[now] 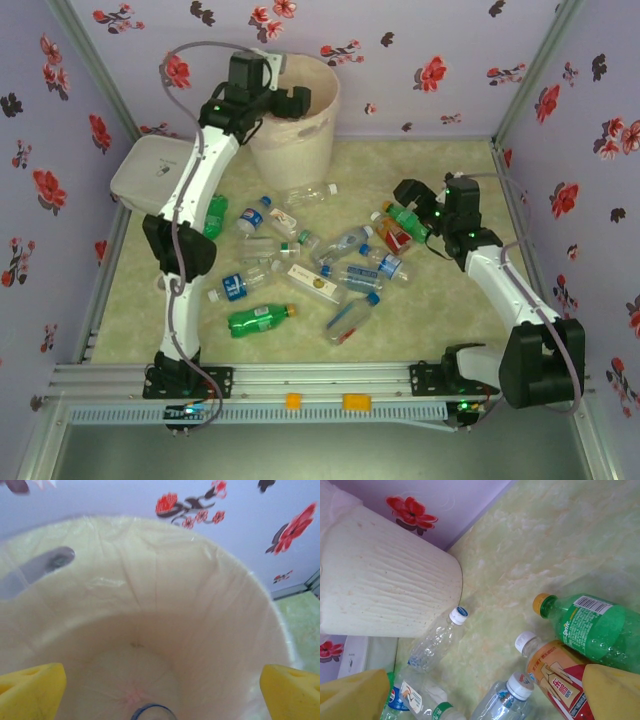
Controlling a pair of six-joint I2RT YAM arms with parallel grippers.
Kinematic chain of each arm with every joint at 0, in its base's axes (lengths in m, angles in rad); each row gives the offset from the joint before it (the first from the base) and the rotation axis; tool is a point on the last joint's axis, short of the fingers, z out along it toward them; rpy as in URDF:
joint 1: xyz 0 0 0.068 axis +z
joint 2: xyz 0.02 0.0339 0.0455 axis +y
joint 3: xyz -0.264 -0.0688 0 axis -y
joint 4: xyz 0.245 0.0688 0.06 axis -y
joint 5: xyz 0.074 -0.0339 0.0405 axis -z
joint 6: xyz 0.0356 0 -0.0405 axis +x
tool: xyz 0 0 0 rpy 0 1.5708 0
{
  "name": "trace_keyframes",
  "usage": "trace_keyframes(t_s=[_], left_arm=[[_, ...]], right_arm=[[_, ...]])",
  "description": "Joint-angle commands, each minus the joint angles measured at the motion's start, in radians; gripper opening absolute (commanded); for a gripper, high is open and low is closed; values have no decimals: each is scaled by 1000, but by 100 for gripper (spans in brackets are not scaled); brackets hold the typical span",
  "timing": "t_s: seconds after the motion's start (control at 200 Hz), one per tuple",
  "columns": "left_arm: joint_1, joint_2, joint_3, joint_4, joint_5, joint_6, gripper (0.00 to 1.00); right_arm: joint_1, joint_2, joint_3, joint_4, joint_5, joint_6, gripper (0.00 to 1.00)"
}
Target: Put the plastic bottles in the bin
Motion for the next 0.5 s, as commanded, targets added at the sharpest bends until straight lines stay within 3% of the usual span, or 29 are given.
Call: trace_keyframes(t_s=[0.0, 0.31, 0.495], left_arm=[[0, -146, -49, 58, 17, -10, 100], [0, -423, -400, 161, -31, -30, 100], [2, -631, -725, 244, -162, -33, 100]], right_arm=[[42, -28, 6, -6, 69, -47, 100], [68, 16, 50, -50, 77, -24, 100], [99, 42, 48, -38, 110, 5, 100]])
